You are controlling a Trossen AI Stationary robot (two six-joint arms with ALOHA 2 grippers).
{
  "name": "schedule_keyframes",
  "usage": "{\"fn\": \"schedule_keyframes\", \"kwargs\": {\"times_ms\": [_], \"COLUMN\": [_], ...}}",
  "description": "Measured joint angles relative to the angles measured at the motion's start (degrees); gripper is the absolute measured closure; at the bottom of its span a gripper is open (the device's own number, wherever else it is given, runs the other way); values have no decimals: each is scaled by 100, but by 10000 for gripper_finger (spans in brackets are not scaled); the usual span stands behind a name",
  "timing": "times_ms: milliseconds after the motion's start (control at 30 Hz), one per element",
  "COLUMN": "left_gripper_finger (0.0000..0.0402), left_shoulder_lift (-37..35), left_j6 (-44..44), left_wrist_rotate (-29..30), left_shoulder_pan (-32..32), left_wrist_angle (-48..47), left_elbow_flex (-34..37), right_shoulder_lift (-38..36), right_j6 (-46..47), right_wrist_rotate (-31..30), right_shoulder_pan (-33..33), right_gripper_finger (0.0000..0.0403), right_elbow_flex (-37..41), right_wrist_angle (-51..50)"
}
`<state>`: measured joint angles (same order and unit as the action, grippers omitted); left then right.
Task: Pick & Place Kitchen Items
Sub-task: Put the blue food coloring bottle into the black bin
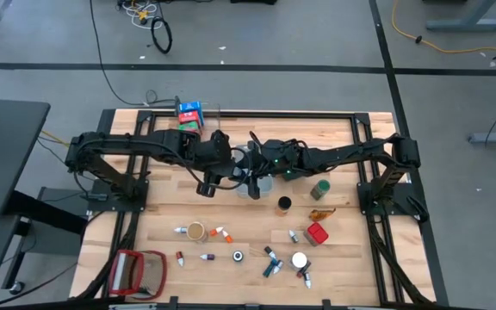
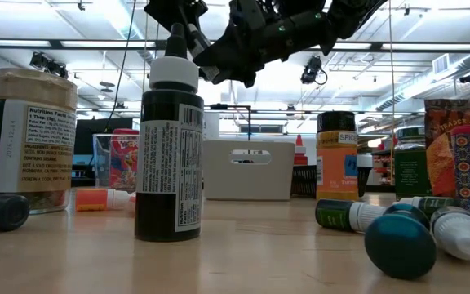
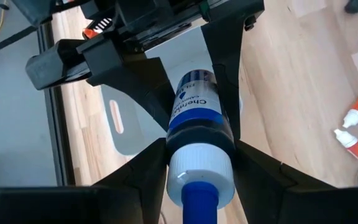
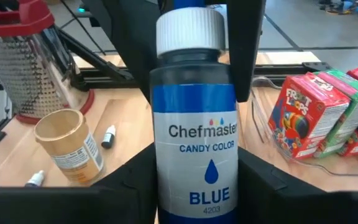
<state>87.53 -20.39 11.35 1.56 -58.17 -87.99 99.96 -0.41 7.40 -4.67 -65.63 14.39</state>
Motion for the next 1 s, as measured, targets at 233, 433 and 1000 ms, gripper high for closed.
{"fn": "schedule_keyframes", "kwargs": {"times_ms": [233, 433, 1000], "left_gripper_finger": [227, 194, 152], "left_shoulder_lift": [0, 0, -579], "left_j6": [-109, -128, 382], "left_wrist_rotate": [2, 118, 1201], "left_shoulder_pan": [-1, 5, -16], "left_wrist_angle": [21, 21, -24], "left_elbow_flex": [2, 5, 2], "right_shoulder_lift": [-7, -7, -113], "right_j6": [37, 59, -10], "right_wrist_rotate": [4, -46, -907], "right_shoulder_pan": [-2, -13, -20], "right_gripper_finger": [233, 239, 240], "right_elbow_flex": [-2, -4, -2], "right_wrist_angle": [-101, -297, -855]}}
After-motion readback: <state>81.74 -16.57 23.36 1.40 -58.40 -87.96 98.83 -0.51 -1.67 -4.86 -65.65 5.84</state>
